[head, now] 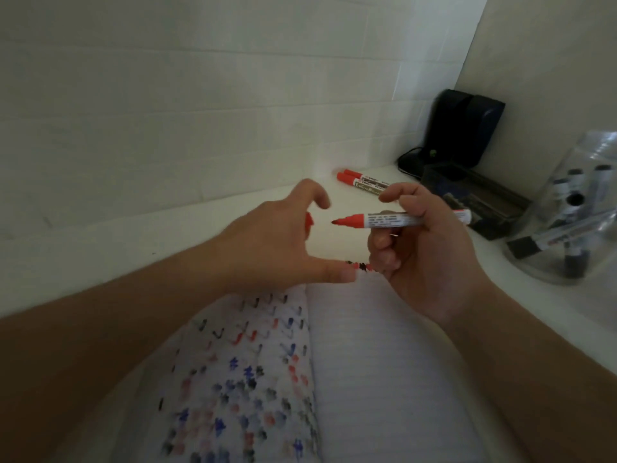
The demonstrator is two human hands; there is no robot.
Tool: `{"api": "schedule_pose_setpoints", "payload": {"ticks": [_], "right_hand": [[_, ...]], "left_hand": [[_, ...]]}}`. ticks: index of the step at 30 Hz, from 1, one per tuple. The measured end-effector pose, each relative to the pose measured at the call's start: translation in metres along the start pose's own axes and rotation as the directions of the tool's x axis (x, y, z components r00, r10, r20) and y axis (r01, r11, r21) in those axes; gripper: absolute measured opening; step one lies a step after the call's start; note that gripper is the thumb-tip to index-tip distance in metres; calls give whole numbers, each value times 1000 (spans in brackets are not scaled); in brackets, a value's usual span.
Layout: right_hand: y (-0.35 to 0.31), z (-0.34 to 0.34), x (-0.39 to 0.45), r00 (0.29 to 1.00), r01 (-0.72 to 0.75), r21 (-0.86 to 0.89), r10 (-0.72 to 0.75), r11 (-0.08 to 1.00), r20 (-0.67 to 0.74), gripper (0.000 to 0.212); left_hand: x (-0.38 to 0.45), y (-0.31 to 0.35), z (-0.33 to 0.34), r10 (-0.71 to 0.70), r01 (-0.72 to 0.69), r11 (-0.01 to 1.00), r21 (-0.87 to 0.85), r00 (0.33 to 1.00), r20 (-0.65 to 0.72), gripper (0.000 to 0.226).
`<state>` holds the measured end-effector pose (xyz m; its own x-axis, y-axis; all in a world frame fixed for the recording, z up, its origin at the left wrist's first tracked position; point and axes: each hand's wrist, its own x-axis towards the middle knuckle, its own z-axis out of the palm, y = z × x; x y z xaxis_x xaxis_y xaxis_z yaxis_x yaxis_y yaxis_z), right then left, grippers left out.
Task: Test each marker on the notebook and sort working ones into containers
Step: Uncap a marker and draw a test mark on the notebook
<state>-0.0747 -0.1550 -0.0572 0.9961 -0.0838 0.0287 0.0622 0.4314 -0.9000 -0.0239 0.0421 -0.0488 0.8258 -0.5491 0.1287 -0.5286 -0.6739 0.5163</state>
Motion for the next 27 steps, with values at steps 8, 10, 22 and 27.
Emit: {"api": "schedule_pose_setpoints", "payload": {"ticks": [8,10,22,27], "right_hand": [[9,-1,2,998,-2,-253,17,967,59,26],[15,3,4,996,82,-417,-64,905,56,30],[29,10,6,992,82,-750,-129,656,-4,23],[29,12,7,994,79,-754,-112,652,7,23]], "left_hand": [[-7,-26,17,-82,65,987,149,990,113,58],[-7,-26,17,-86,69,985,157,991,106,59],[1,-32,15,-72,42,986,161,981,181,50],[1,-33,16,-84,57,985,162,983,166,53]]}}
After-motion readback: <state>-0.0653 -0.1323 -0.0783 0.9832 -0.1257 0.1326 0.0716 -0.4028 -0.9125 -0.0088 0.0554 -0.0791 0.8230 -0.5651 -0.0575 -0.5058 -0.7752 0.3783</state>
